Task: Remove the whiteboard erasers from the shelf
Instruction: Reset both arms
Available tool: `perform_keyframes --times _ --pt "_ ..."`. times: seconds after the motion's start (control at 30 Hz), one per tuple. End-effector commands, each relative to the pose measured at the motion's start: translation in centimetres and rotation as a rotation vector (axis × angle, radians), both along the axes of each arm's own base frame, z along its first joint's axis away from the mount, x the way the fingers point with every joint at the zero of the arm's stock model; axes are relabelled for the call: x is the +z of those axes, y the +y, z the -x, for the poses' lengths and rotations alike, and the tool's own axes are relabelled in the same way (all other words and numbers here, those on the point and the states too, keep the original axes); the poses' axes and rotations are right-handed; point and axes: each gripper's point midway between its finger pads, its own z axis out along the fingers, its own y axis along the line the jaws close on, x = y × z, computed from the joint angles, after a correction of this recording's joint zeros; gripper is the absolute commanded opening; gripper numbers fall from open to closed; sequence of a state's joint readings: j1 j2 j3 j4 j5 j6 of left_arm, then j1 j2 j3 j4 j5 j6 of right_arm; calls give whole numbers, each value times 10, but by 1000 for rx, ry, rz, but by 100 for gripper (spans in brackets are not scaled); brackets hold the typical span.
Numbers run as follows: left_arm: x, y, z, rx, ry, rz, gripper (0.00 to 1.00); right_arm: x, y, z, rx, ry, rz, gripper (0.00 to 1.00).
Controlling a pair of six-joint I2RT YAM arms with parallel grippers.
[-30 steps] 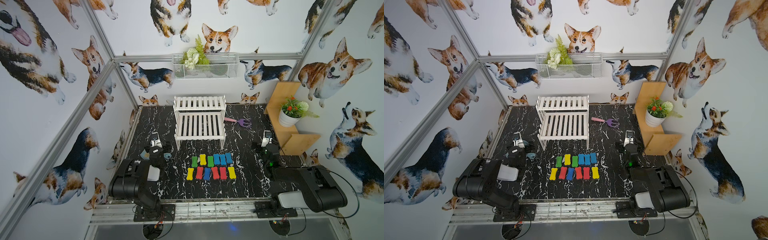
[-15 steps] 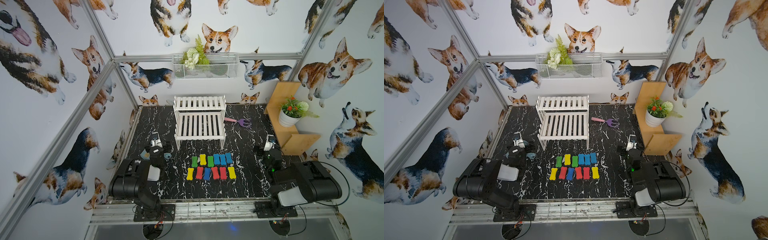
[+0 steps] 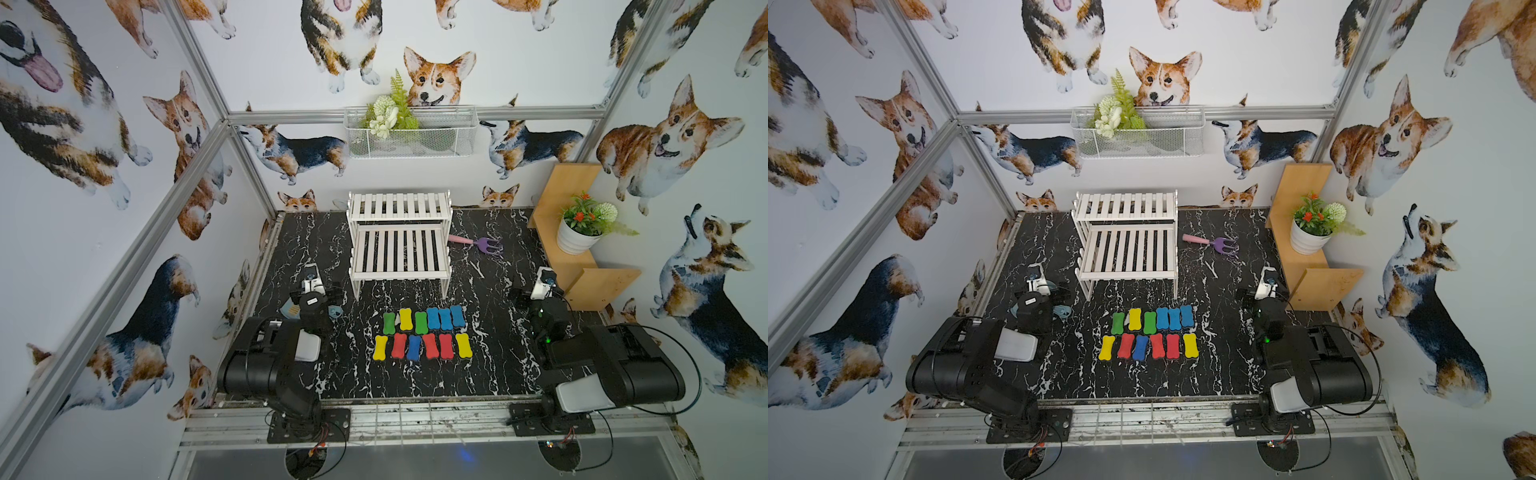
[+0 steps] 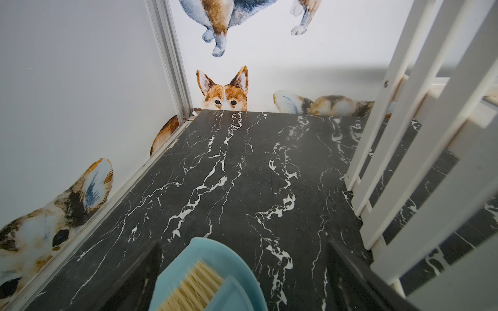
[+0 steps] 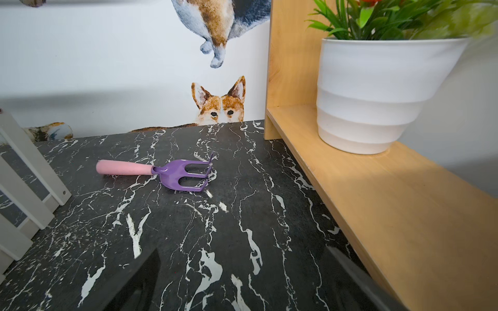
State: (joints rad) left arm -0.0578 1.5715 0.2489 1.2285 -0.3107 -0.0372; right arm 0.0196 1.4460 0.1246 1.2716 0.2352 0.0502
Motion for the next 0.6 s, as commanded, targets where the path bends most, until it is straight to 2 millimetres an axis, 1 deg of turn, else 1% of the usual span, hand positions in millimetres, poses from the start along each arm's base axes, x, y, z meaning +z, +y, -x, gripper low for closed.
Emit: perform_keyframes --times 0.0,0.57 --pt "3 2 -1 8 -10 -4 100 7 1 -1 2 -31 -12 100" --pt "5 1 1 8 -18 -7 100 7 1 -2 4 -29 -10 100"
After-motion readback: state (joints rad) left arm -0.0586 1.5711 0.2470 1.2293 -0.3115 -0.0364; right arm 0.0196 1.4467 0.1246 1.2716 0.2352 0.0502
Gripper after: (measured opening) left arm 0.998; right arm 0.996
